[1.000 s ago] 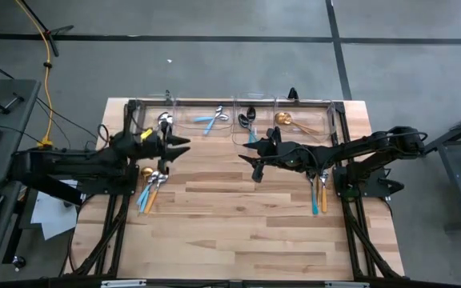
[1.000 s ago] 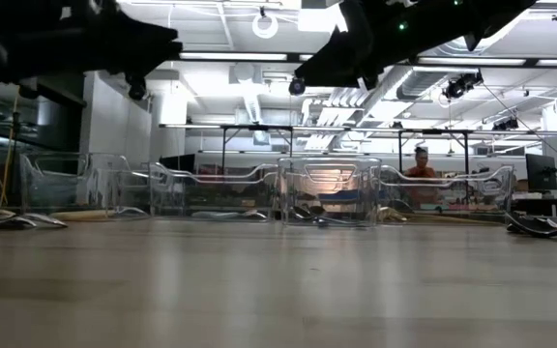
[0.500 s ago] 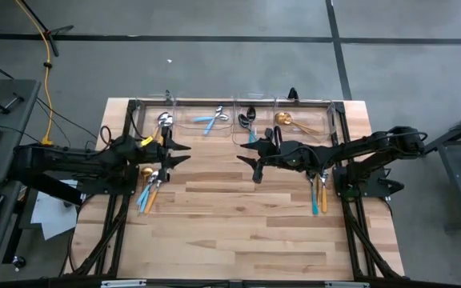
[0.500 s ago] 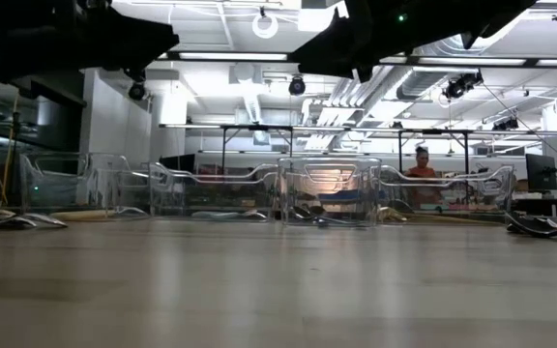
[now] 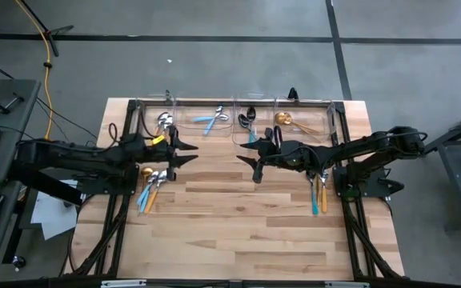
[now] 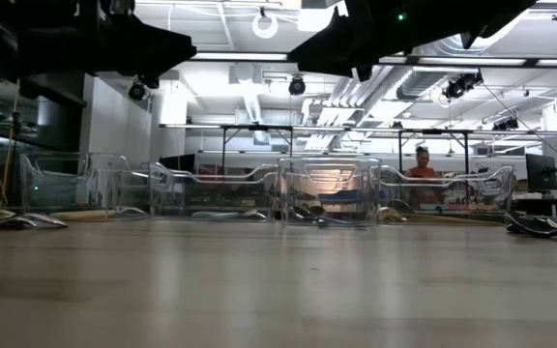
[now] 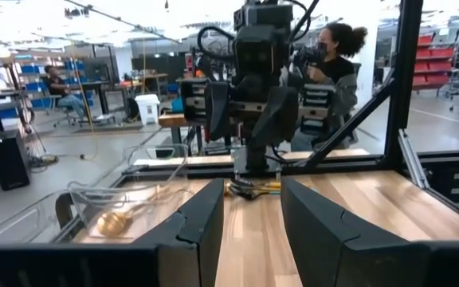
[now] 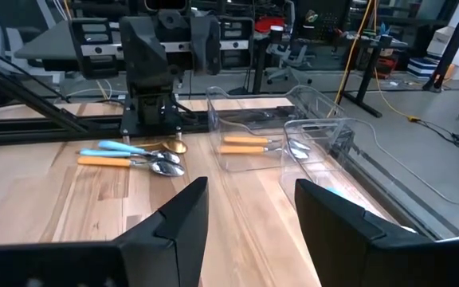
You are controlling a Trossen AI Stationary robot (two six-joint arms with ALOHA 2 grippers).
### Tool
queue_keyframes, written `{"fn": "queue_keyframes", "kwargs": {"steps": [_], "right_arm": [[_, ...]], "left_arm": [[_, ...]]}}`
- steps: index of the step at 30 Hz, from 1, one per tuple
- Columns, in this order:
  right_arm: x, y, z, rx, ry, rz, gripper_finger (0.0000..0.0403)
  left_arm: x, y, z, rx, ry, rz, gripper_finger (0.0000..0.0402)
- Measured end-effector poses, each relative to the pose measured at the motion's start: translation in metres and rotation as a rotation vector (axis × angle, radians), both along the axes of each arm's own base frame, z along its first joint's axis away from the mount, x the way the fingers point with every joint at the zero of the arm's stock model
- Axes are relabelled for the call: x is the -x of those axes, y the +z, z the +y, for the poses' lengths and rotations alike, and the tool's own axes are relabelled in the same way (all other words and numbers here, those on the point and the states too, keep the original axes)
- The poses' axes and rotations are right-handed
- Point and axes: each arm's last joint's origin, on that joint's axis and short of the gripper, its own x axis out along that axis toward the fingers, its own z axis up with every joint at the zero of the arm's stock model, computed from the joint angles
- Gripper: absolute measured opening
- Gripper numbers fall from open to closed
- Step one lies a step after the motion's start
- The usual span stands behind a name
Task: Sort silverware by color (type)
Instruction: Put the black spoon into the middle right transparent bin
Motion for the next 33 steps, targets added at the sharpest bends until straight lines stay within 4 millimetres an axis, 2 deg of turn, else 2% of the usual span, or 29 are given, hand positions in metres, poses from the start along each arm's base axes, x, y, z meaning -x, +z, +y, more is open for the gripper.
{"fn": "queue_keyframes", "kwargs": {"steps": [33], "right_arm": [[0.001, -0.0048, -0.0021, -0.034, -0.017, 0.042, 0.0172]], "left_arm": [[-0.0007, 0.0024, 0.0012, 0.001, 0.038, -0.009, 0.0117]]}}
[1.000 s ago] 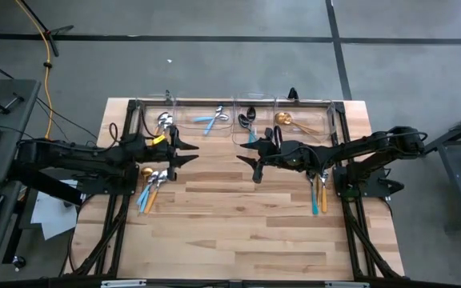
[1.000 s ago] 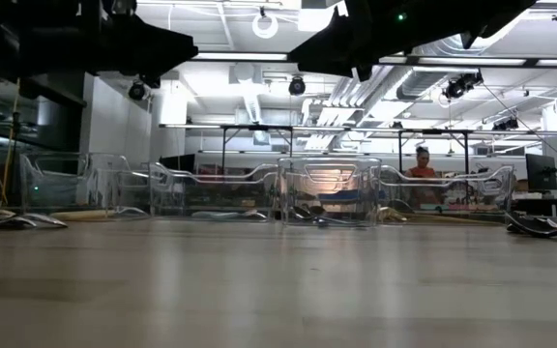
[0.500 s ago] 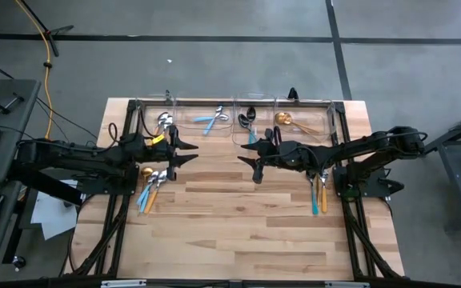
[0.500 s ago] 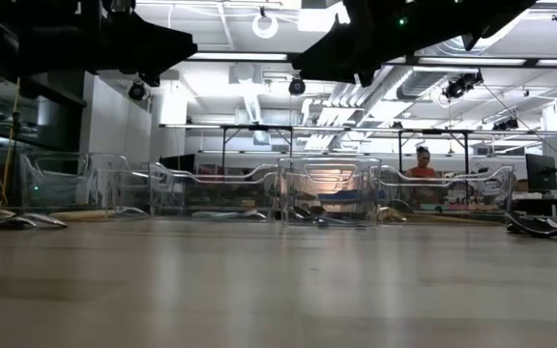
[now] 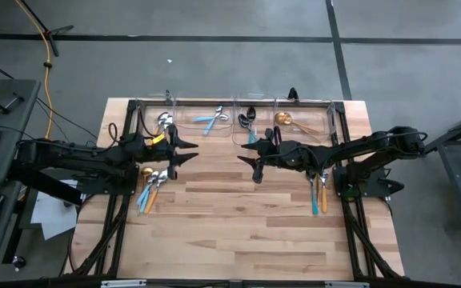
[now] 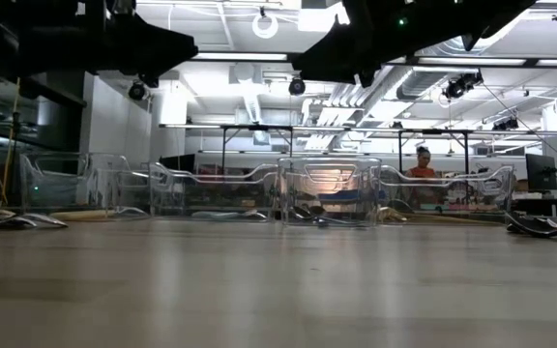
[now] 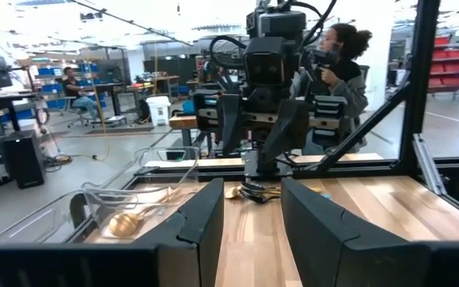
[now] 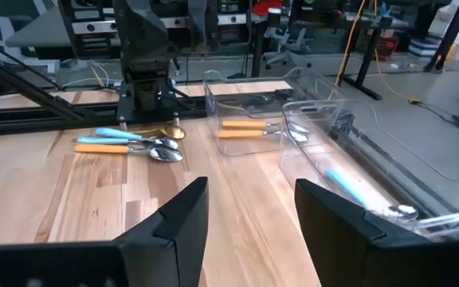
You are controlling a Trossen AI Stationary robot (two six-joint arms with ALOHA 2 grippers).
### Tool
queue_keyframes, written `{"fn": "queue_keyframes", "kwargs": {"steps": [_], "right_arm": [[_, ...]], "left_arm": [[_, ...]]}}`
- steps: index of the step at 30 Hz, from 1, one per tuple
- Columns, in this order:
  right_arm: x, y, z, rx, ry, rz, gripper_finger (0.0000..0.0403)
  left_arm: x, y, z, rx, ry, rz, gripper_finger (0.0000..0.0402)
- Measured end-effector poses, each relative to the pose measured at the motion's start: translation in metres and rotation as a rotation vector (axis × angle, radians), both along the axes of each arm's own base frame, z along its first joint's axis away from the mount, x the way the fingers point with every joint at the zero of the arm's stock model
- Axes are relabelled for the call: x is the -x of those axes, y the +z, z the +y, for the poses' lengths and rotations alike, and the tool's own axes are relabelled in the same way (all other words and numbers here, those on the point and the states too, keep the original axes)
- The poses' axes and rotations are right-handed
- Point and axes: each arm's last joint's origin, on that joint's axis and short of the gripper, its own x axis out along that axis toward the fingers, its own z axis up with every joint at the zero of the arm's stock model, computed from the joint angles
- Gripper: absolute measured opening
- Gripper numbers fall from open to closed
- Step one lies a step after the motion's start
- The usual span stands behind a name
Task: Sort silverware by color (type)
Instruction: Put the black spoon into the middle right transparent bin
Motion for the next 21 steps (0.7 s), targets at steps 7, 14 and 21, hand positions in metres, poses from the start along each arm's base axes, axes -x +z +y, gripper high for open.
{"fn": "queue_keyframes", "kwargs": {"steps": [7, 14, 21], "right_arm": [[0.02, -0.009, 0.011, -0.237, -0.115, 0.245, 0.0172], [0.069, -0.033, 0.041, -0.499, -0.447, 0.653, 0.0172], [0.115, -0.06, 0.066, -0.628, -0.769, 0.757, 0.0172]], "left_arm": [[0.0, 0.0, 0.001, 0.002, 0.019, 0.001, 0.0117], [0.0, 0.0, 0.001, 0.004, 0.02, 0.001, 0.0117], [0.0, 0.0, 0.001, 0.046, 0.015, -0.003, 0.0117]]}}
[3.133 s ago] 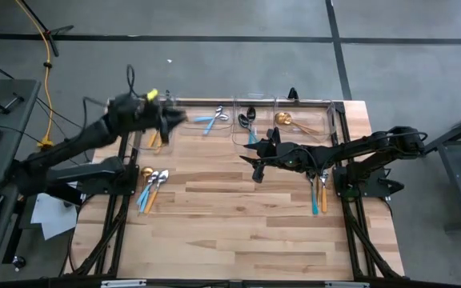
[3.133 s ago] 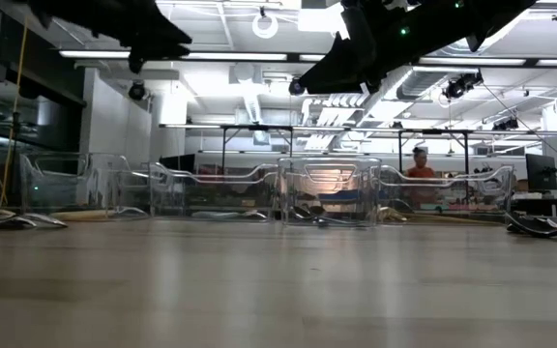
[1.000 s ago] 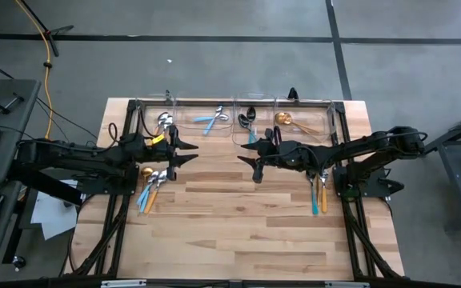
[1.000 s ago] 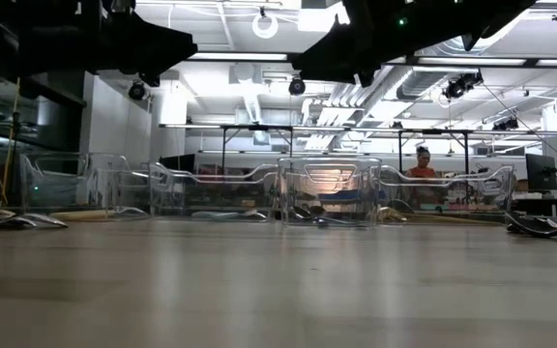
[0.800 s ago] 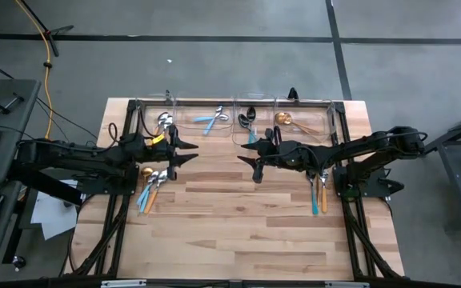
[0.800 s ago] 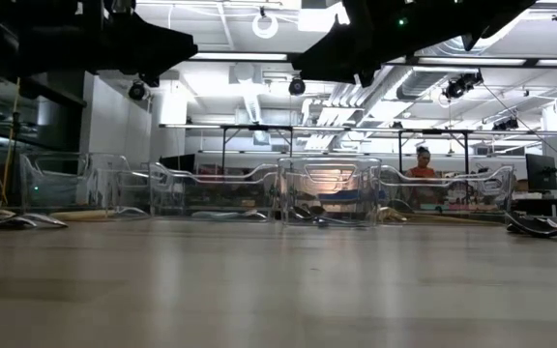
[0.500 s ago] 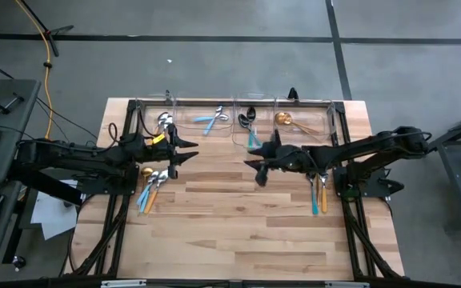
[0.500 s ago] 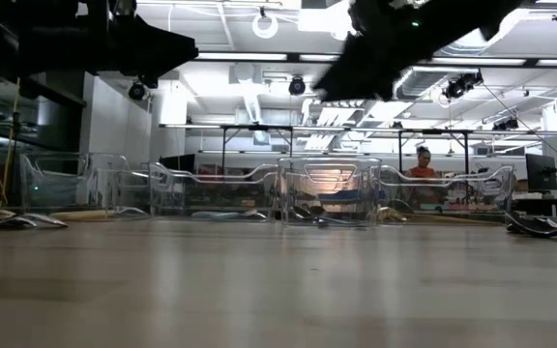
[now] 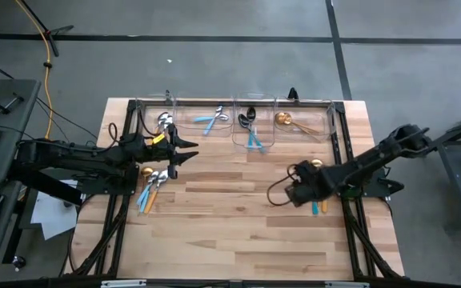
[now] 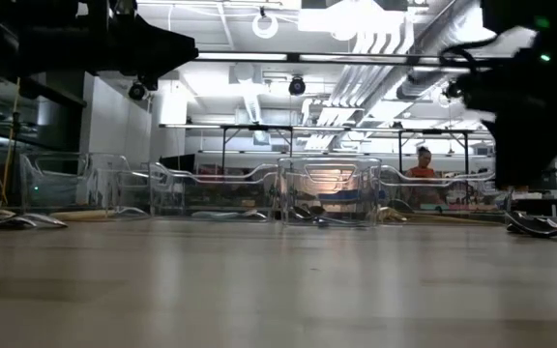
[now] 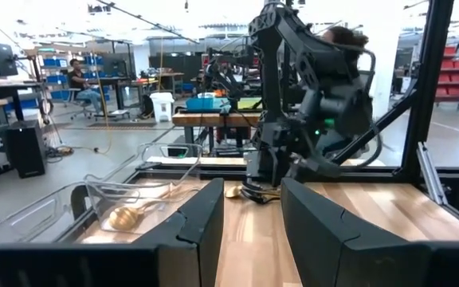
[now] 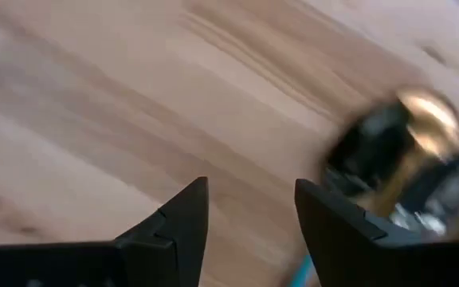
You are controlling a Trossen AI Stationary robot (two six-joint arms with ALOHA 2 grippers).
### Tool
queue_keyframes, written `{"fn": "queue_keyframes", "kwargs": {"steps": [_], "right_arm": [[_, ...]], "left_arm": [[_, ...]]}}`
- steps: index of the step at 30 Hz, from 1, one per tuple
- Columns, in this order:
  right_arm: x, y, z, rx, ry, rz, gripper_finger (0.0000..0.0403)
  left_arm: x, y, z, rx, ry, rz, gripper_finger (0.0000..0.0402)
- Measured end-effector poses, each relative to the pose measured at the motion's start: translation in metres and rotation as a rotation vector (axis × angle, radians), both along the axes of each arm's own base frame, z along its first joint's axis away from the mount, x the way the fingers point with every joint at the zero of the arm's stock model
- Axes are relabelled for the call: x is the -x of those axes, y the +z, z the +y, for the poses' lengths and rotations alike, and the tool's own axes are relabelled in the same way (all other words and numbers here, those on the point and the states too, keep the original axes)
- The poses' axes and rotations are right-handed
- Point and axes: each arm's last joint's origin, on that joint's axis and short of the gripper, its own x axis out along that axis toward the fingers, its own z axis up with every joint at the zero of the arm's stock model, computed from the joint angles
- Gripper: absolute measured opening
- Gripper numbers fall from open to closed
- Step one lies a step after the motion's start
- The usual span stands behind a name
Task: Sort silverware by color (type)
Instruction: Put the black spoon into the middle right transparent bin
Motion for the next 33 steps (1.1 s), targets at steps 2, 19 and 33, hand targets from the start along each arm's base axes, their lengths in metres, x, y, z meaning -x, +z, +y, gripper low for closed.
{"fn": "queue_keyframes", "kwargs": {"steps": [2, 19, 33], "right_arm": [[0.008, -0.006, 0.002, -0.001, -0.068, 0.012, 0.0172], [0.038, -0.046, -0.007, -0.132, -0.24, 0.149, 0.0172], [0.026, -0.027, -0.006, -0.07, -0.229, 0.111, 0.0164]], "left_arm": [[0.0, 0.0, 0.0, 0.008, -0.001, 0.0, 0.0117], [0.0, 0.0, 0.0, 0.008, -0.001, 0.0, 0.0117], [0.0, 0.0, 0.0, 0.027, -0.003, 0.0, 0.0117]]}}
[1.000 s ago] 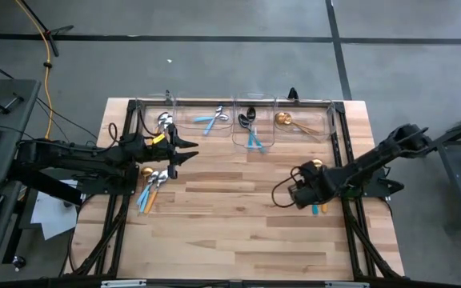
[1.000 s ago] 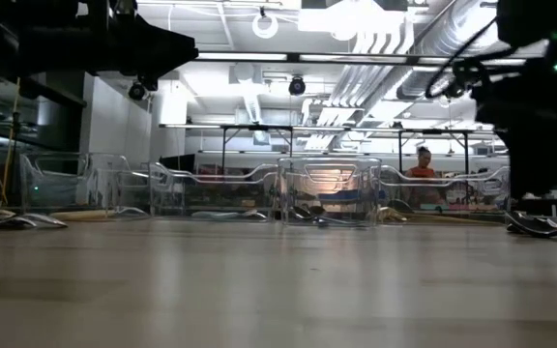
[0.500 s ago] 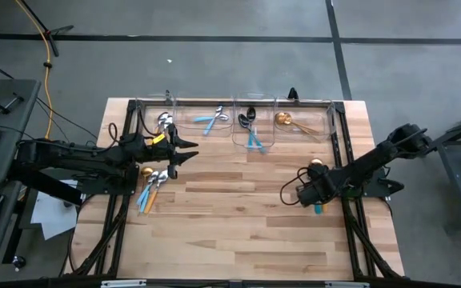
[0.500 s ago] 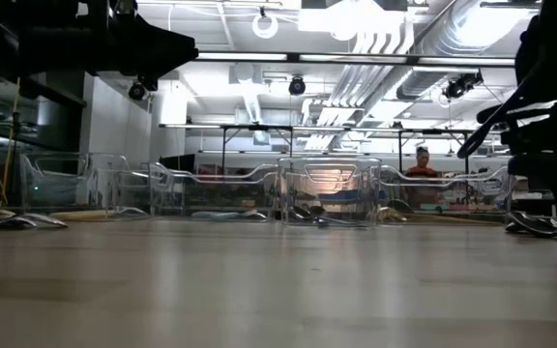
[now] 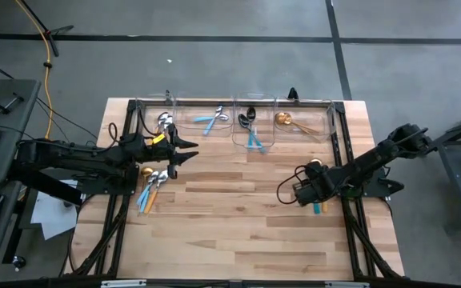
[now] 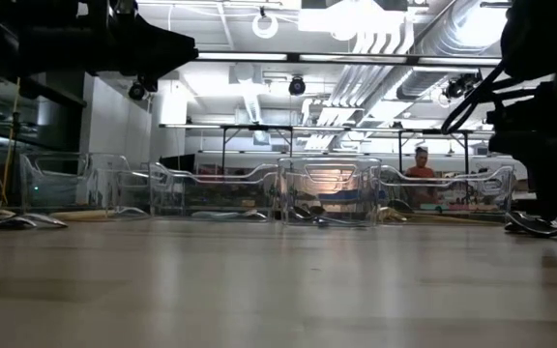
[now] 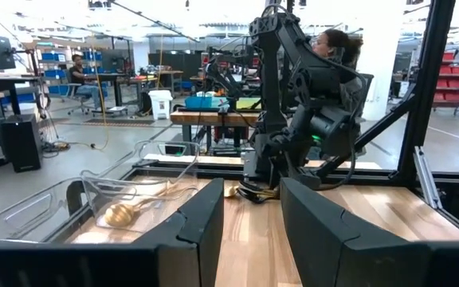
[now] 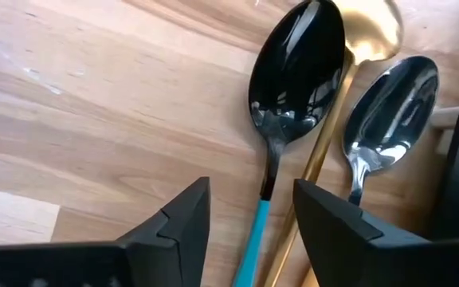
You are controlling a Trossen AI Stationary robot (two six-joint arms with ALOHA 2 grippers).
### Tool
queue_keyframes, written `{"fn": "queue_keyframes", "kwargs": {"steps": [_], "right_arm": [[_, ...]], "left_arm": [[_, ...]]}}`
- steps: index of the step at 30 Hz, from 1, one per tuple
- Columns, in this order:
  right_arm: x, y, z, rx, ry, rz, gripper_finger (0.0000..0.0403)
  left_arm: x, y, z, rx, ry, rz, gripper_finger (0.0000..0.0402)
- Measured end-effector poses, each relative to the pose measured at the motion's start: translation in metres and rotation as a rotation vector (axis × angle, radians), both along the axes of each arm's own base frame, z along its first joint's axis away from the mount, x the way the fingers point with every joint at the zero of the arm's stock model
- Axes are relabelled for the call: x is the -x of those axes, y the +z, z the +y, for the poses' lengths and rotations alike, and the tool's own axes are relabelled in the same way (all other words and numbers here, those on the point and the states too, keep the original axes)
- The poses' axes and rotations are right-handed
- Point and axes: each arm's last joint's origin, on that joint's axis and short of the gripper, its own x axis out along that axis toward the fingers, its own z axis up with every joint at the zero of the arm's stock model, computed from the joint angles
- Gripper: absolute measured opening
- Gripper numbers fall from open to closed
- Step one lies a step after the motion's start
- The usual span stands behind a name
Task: Sort silverware by color (type)
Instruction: Put the black spoon into the middle right transparent bin
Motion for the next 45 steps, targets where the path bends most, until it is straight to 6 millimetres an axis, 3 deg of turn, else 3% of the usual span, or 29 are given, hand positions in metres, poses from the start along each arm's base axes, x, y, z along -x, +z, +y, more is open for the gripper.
{"fn": "queue_keyframes", "kwargs": {"steps": [10, 24, 30, 45], "right_arm": [[0.0, 0.0, 0.0, 0.01, -0.034, -0.02, 0.0116], [0.001, 0.0, -0.002, 0.056, 0.007, -0.002, 0.0115], [0.013, -0.019, -0.006, 0.005, -0.027, 0.024, 0.0115], [0.008, -0.015, -0.004, 0.019, -0.011, -0.018, 0.0115]], "left_arm": [[0.0, -0.002, 0.0, 0.003, 0.0, 0.02, 0.0117], [0.0, -0.002, 0.0, 0.021, -0.002, 0.019, 0.0117], [0.0, -0.003, 0.0, 0.023, -0.003, 0.025, 0.0117], [0.0, -0.003, 0.0, 0.022, -0.003, 0.025, 0.0117]]}}
